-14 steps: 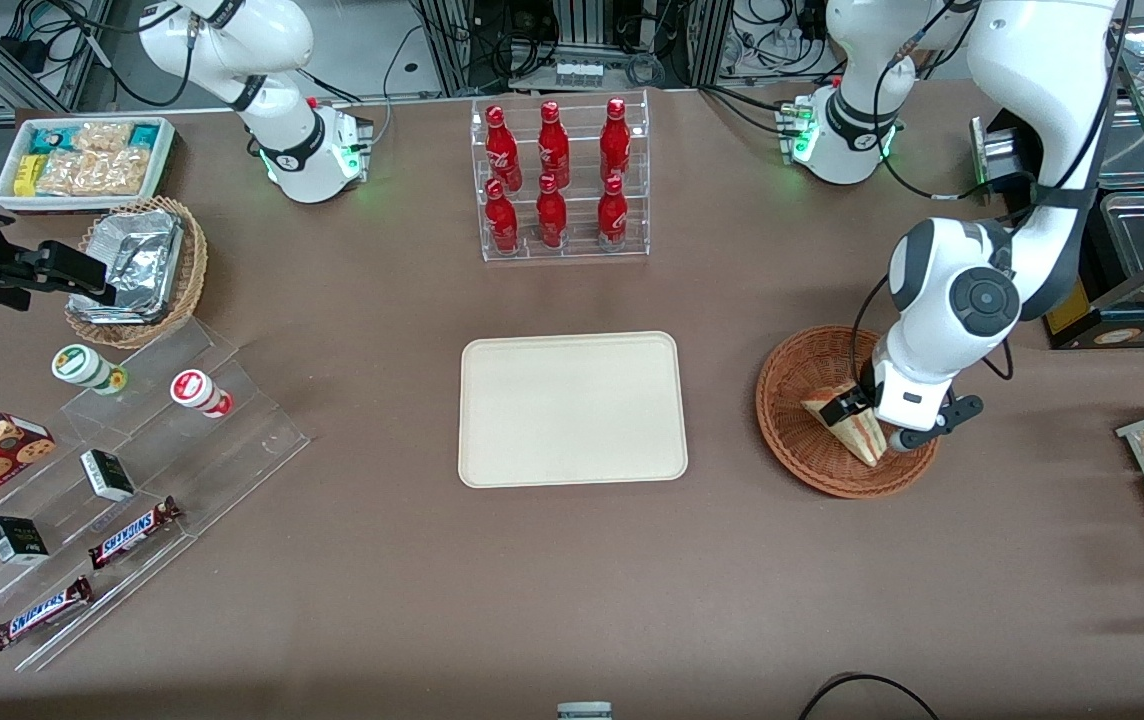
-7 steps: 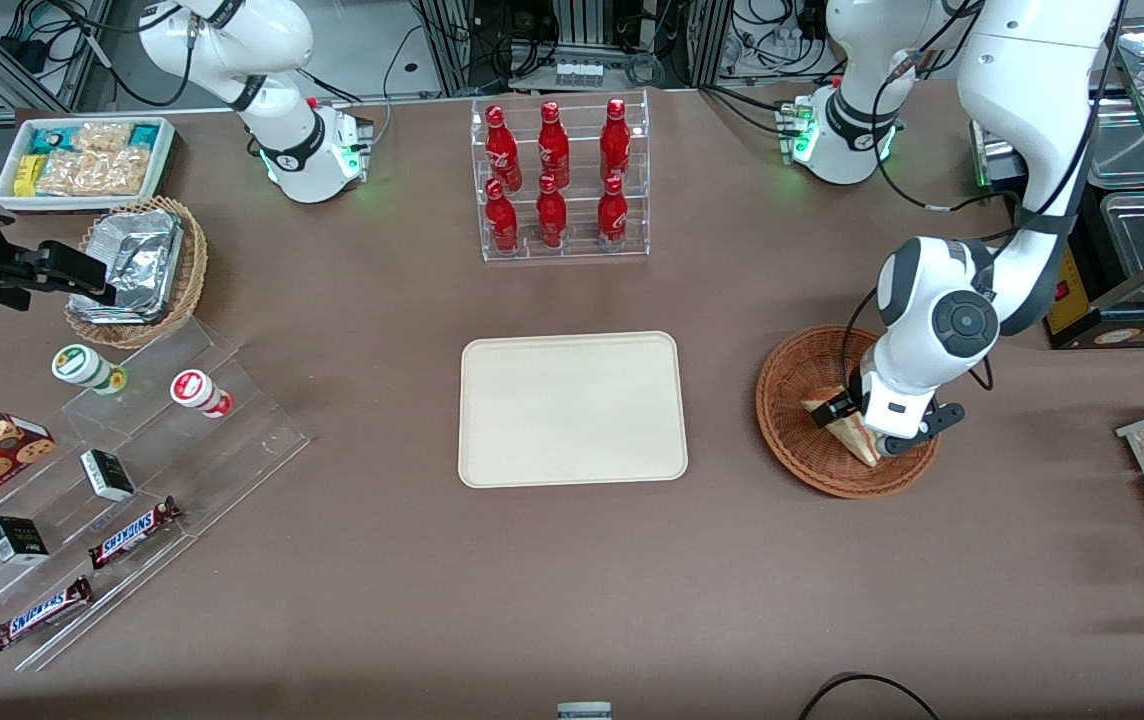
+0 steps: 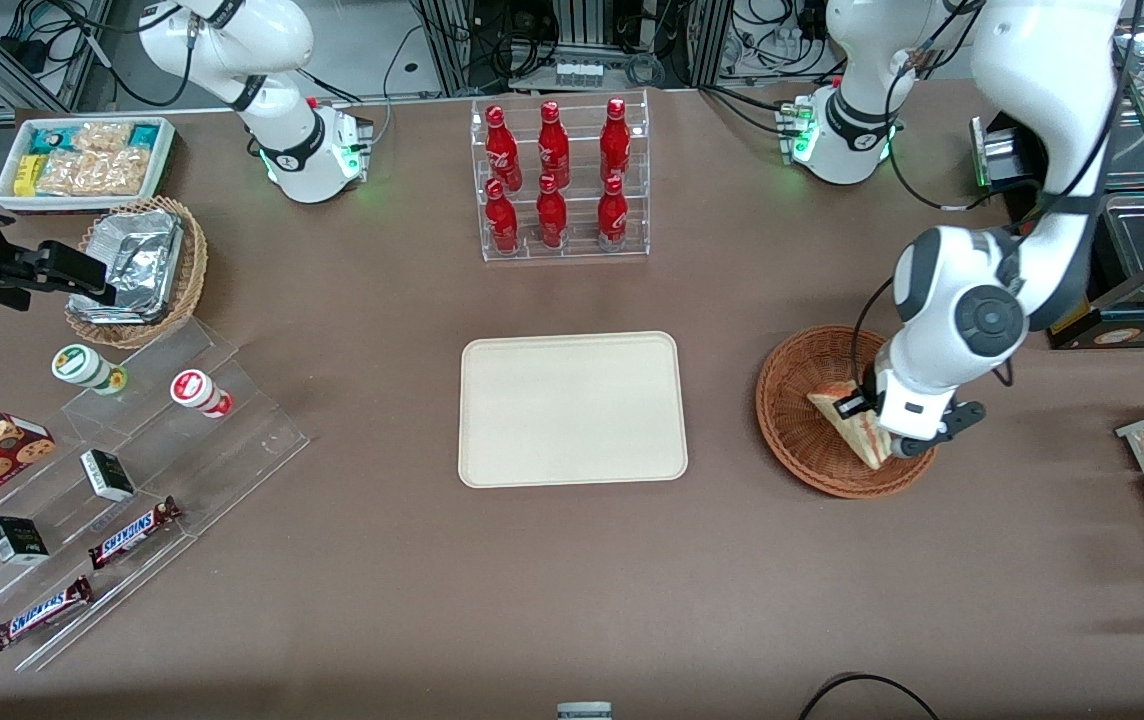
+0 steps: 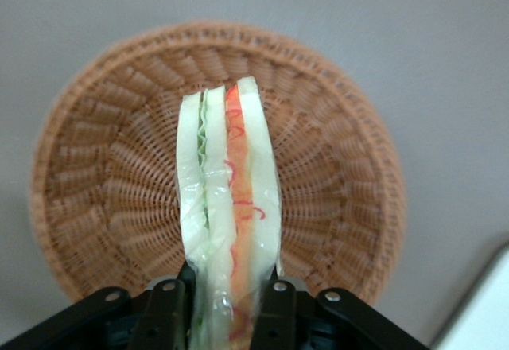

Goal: Place sandwich from basket to tray
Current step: 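Lower the left gripper and close it on the sandwich, then lift the sandwich and carry it over the cream tray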

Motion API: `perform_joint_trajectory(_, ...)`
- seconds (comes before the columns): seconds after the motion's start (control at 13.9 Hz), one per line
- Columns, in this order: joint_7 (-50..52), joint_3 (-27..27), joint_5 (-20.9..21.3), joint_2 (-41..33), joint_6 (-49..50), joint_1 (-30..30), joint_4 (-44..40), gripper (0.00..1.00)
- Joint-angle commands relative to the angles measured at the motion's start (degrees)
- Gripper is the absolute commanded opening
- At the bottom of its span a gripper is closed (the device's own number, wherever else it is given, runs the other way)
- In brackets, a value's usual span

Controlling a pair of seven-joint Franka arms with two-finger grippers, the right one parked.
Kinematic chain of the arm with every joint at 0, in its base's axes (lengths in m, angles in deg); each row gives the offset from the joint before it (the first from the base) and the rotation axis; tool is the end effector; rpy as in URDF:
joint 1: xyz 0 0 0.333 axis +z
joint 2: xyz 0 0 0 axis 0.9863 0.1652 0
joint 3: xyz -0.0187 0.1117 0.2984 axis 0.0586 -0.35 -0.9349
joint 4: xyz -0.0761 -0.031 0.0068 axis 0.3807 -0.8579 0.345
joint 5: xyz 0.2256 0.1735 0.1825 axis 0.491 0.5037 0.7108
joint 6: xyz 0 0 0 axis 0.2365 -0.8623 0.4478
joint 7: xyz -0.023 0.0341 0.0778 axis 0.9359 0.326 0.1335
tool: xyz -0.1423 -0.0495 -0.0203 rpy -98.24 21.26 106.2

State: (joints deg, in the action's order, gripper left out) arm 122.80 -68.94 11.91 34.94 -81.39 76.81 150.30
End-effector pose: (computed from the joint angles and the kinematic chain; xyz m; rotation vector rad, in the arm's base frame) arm 0.5349 -0.1019 0.3256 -3.0440 -0.7055 0.0836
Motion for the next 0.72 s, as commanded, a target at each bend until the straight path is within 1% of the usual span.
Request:
perform_joint_trajectory(0.0, 0.5, 0.1, 0.5, -1.4, 6.6, -2.9, -7.1, 0.00)
perform_joint_trajectory(0.22, 0.7, 0.2, 0.4, -0.4, 10.1, -8.5, -12.9, 0.00)
perform_joint_trajectory(0.36, 1.1, 0.1, 0.3, 1.3, 11.2, -14.0, -16.8, 0.00)
perform_joint_trajectory(0.65, 4.8, 0.2, 0.2, 10.5, 11.3, -24.3, -25.9, 0.00)
